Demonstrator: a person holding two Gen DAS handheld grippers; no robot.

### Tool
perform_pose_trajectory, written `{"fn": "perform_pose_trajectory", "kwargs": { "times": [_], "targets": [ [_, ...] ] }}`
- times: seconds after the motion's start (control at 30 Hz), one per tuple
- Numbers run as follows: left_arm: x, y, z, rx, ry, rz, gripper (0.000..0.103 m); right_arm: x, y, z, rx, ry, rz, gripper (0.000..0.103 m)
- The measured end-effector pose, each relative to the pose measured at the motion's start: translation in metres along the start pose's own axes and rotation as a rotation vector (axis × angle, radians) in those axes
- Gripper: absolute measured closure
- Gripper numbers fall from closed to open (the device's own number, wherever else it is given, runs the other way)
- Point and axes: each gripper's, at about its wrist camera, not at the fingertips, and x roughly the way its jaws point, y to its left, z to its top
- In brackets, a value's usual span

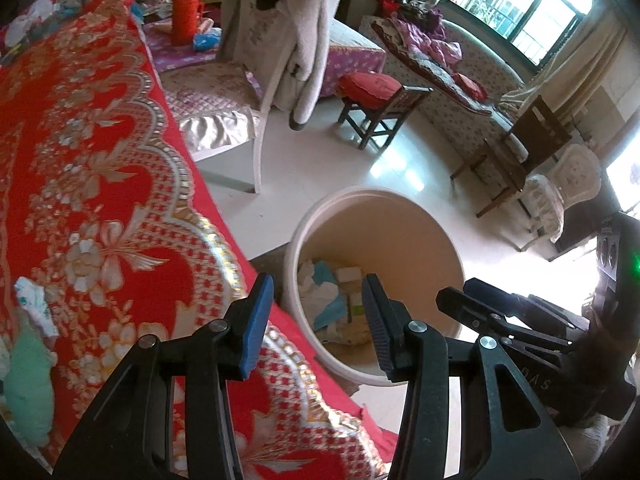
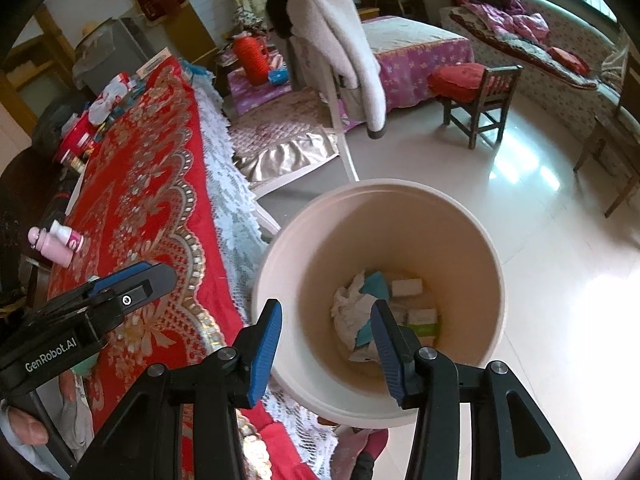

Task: Collect trash
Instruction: 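Move both open tools back to the tablecloth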

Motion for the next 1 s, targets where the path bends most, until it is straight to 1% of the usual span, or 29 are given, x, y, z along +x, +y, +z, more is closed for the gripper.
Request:
{"fn": "perform_pose_trajectory", "kwargs": {
  "times": [0.27, 0.57, 0.67, 1.0],
  "targets": [
    [-0.018, 0.036, -0.006, -0.063, -0.024, 0.056, 0.059, 0.013, 0.041, 0.003, -0.074, 0.020, 0.043, 0.059],
    [-0.044, 0.090, -0.015, -0.155, -0.049, 0.125, 0.059, 0.030, 0.092, 0.008, -0.153, 0.043, 0.098, 0.058],
    [-0.054, 0.107, -0.022, -0.181, -0.057, 0.149, 0.059, 0.039, 0.114, 0.008, -0.194, 0.064, 0.122, 0.058],
    [-0.095, 0.187, -0.057, -0.326, -0.082, 0.248, 0.059, 0.072, 0.191, 0.002, -0.321, 0.134, 0.195, 0.058]
  ]
}}
